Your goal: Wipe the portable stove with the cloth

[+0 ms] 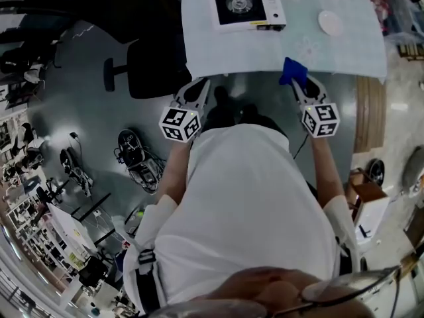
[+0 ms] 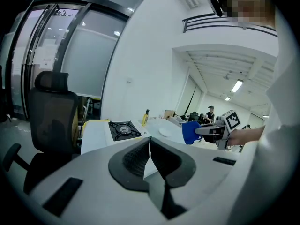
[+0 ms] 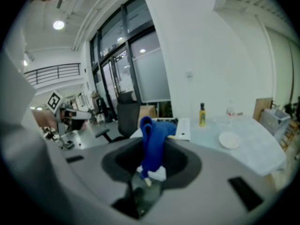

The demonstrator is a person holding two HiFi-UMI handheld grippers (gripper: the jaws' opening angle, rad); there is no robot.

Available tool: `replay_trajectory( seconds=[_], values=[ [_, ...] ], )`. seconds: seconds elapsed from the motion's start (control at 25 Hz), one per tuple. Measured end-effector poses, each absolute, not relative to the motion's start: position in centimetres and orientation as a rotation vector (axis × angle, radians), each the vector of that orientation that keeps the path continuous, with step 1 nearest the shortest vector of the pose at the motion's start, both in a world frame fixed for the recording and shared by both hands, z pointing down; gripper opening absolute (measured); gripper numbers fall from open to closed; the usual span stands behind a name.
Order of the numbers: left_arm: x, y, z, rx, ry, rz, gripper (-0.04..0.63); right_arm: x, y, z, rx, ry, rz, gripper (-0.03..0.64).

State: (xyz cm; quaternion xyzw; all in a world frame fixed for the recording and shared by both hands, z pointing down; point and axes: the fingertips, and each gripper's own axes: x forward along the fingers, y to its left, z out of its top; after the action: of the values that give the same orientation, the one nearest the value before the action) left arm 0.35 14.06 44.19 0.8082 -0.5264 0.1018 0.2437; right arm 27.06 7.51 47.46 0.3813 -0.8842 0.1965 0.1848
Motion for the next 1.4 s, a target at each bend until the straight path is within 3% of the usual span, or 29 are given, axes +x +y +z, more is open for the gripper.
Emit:
replay_trajectory(
  seconds=[0.76, 1.4],
  values=[
    [-4.3, 4.5, 48.3, 2.301, -1.155, 0.343, 0.038, 18.6, 1.9, 51.6, 1.101, -2.331, 0.586, 0.123],
    [-6.1, -1.3, 53.8, 2.304, -0.89, 0.409, 0.038, 15.3, -4.6, 62.5, 1.159, -2.011, 0.737, 0.123]
  ],
)
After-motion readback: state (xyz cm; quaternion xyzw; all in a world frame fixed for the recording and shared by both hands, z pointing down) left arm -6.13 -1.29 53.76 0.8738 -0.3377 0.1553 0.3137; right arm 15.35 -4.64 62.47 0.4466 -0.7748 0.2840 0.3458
